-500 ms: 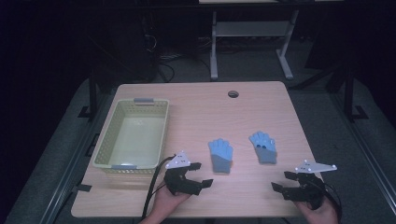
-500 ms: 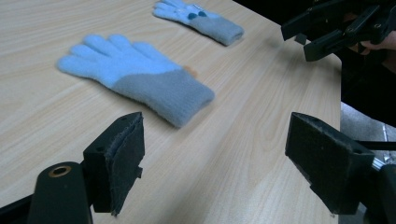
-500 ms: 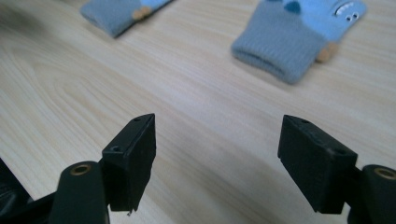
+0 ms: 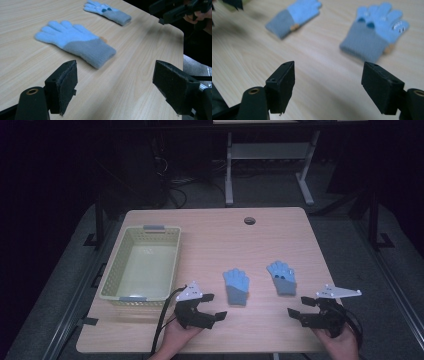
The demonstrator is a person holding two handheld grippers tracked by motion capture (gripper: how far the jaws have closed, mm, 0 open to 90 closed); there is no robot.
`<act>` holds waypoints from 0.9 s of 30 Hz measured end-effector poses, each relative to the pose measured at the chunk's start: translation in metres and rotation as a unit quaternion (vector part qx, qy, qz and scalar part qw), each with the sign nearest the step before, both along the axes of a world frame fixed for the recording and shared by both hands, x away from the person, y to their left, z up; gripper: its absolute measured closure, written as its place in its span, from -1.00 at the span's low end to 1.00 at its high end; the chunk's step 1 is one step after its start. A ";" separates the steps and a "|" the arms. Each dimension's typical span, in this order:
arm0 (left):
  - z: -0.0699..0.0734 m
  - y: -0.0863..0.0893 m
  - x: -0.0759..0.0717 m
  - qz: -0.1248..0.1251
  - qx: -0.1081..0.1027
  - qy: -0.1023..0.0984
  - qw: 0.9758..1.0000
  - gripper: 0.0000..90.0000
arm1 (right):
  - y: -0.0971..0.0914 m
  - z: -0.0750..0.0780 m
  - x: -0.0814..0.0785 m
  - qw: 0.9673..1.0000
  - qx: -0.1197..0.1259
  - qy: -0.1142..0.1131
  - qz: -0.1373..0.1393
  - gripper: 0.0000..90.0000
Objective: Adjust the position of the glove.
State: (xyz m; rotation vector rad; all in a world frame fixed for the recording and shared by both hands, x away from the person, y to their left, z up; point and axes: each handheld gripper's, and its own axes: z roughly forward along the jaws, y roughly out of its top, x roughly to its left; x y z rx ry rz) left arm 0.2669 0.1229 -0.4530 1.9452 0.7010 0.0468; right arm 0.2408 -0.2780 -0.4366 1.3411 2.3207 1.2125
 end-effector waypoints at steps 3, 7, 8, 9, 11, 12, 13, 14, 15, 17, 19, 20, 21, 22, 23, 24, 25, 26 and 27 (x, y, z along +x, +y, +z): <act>0.000 0.001 0.000 0.002 0.000 0.001 1.000 -0.56 | -0.001 0.007 0.010 1.000 0.002 -0.007 -0.002 -0.42; 0.000 0.001 -0.001 0.001 -0.001 0.000 1.000 -0.56 | -0.004 0.017 0.029 1.000 -0.001 -0.003 -0.011 -0.43; 0.000 0.002 0.000 0.002 -0.001 0.000 1.000 -0.56 | -0.004 0.017 0.029 1.000 -0.001 -0.003 -0.011 -0.43; 0.000 0.002 0.000 0.003 -0.001 0.000 1.000 -0.56 | -0.004 0.019 0.032 1.000 0.000 -0.001 -0.011 -0.43; 0.000 0.002 0.001 0.007 0.001 0.002 1.000 -0.56 | 0.000 0.025 0.042 1.000 -0.005 0.006 -0.008 -0.43; -0.001 0.003 0.001 0.008 0.002 0.002 1.000 -0.56 | 0.003 0.027 0.046 1.000 -0.012 0.009 -0.007 -0.43; 0.000 0.003 0.001 0.008 0.002 0.002 1.000 -0.56 | 0.005 0.029 0.050 1.000 -0.019 0.012 -0.002 -0.44; 0.000 0.003 0.001 0.008 0.002 0.001 1.000 -0.56 | 0.007 0.030 0.052 1.000 -0.023 0.018 -0.001 -0.45; 0.001 0.004 0.002 0.009 0.000 -0.001 1.000 -0.56 | 0.010 0.031 0.056 0.999 -0.028 0.021 0.002 -0.45; 0.002 0.004 0.002 0.013 0.004 -0.002 1.000 -0.56 | 0.016 0.034 0.064 0.999 -0.034 0.033 0.010 -0.45; 0.003 0.004 0.002 0.022 0.002 -0.002 1.000 -0.55 | 0.021 0.036 0.069 0.998 -0.045 0.039 0.016 -0.45; 0.003 0.004 0.002 0.022 0.002 -0.002 1.000 -0.55 | 0.021 0.036 0.069 0.998 -0.045 0.039 0.016 -0.45; 0.003 0.005 0.003 0.022 0.001 -0.001 1.000 -0.55 | 0.027 0.039 0.073 0.997 -0.056 0.041 0.023 -0.45; 0.002 0.006 0.003 0.024 -0.001 -0.001 1.000 -0.55 | 0.028 0.040 0.075 0.997 -0.059 0.043 0.025 -0.45; 0.002 0.006 0.003 0.024 -0.003 -0.001 1.000 -0.55 | 0.030 0.042 0.077 0.997 -0.063 0.045 0.028 -0.45; 0.002 0.007 0.003 0.026 -0.006 0.002 1.000 -0.55 | 0.032 0.043 0.078 0.996 -0.067 0.047 0.031 -0.45; 0.002 0.007 0.003 0.027 -0.005 0.003 1.000 -0.55 | 0.033 0.044 0.081 0.996 -0.071 0.048 0.033 -0.45; 0.002 0.008 0.002 0.028 -0.006 0.003 1.000 -0.55 | 0.033 0.046 0.083 0.996 -0.070 0.050 0.033 -0.45; 0.002 0.008 0.002 0.030 -0.004 0.001 1.000 -0.55 | 0.034 0.046 0.085 0.996 -0.070 0.050 0.034 -0.45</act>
